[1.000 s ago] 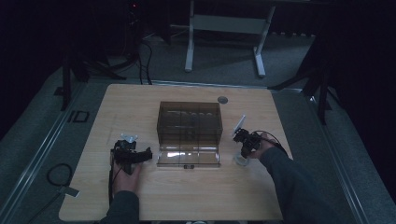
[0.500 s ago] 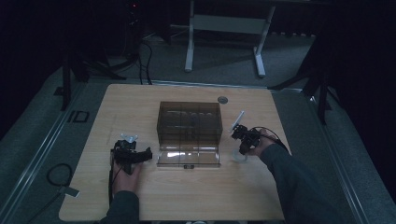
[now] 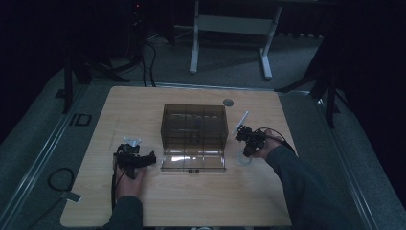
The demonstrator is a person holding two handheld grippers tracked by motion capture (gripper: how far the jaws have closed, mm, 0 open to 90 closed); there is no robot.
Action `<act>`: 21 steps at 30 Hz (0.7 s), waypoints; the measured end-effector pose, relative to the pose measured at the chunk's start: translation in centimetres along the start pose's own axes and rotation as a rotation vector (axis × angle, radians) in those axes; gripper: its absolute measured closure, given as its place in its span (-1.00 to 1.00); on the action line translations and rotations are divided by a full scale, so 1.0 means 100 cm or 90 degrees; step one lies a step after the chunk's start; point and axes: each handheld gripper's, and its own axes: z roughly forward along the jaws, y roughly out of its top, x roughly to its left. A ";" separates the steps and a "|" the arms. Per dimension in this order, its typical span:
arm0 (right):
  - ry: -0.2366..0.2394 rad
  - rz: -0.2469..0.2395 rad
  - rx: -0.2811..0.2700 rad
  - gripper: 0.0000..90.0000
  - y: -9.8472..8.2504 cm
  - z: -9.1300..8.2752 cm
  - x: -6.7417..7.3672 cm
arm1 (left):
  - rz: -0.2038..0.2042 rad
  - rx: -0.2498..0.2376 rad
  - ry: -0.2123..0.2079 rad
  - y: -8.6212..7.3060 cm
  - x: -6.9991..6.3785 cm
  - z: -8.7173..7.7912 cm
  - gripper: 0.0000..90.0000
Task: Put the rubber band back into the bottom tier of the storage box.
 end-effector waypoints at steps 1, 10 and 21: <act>-0.001 -0.002 -0.001 0.82 0.000 -0.001 0.000 | 0.000 0.000 0.000 0.000 0.000 0.000 -0.93; -0.001 -0.010 -0.006 0.82 0.006 -0.008 0.006 | 0.000 0.000 0.000 0.000 0.000 0.000 -0.93; 0.000 -0.025 -0.012 0.82 0.011 -0.018 0.012 | 0.000 -0.001 0.001 0.000 0.000 0.000 -0.93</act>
